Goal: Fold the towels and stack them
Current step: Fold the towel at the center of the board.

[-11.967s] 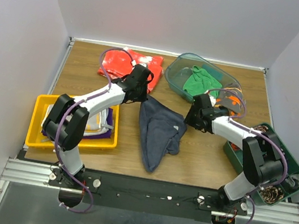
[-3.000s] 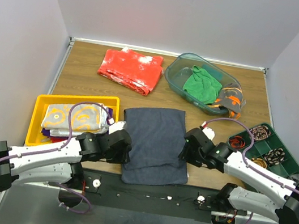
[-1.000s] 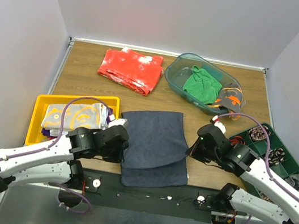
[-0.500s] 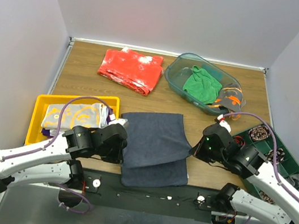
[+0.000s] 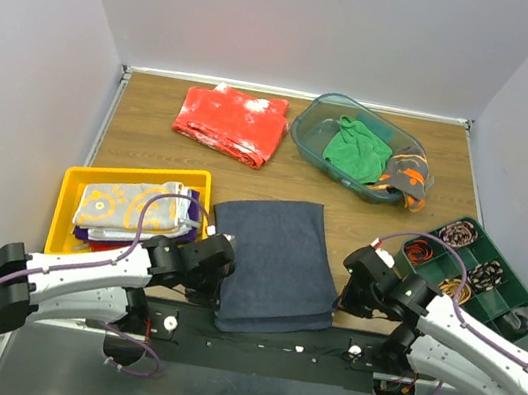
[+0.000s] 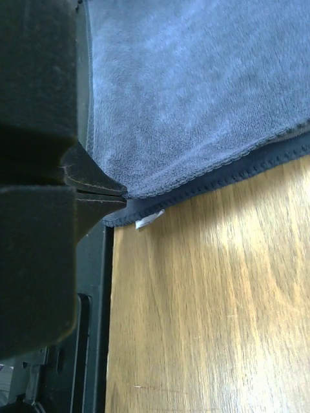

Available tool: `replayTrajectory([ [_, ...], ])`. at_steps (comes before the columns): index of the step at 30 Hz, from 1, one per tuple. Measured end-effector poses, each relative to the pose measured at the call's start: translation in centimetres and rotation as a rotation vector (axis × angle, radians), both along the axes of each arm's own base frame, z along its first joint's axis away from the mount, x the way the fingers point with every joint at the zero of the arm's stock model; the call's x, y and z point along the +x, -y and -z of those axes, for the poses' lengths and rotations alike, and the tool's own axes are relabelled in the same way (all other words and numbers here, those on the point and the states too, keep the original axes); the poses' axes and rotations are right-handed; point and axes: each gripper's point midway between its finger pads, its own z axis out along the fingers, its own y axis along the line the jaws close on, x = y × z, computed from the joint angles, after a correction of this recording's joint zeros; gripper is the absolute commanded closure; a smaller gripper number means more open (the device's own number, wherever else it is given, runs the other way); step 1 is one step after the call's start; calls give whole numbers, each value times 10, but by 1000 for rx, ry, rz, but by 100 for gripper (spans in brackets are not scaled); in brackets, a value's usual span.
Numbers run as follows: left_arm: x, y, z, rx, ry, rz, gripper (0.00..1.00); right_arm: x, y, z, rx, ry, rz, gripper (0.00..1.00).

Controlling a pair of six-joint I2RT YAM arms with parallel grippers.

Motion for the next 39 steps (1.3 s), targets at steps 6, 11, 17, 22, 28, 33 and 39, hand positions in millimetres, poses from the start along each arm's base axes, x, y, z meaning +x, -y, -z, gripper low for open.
replayTrajectory([
  [6,0,4,-4,-2,-2,30,100,6,-3,-15,-3,16,10,99],
  [11,5,13,-37,-65,46,51,100,26,-17,-71,75,129,18,99],
  [17,2,7,-55,-83,62,54,100,28,-15,-87,86,158,14,99],
  [22,0,1,-63,-76,65,50,100,24,-10,-86,73,148,13,99],
  [28,0,-1,-64,-75,67,48,100,22,-8,-89,86,158,13,99],
  [33,0,2,-51,-74,54,46,100,15,-3,-69,75,130,13,99],
  [39,-7,5,-16,-49,-3,55,100,-5,8,-23,54,43,27,99],
])
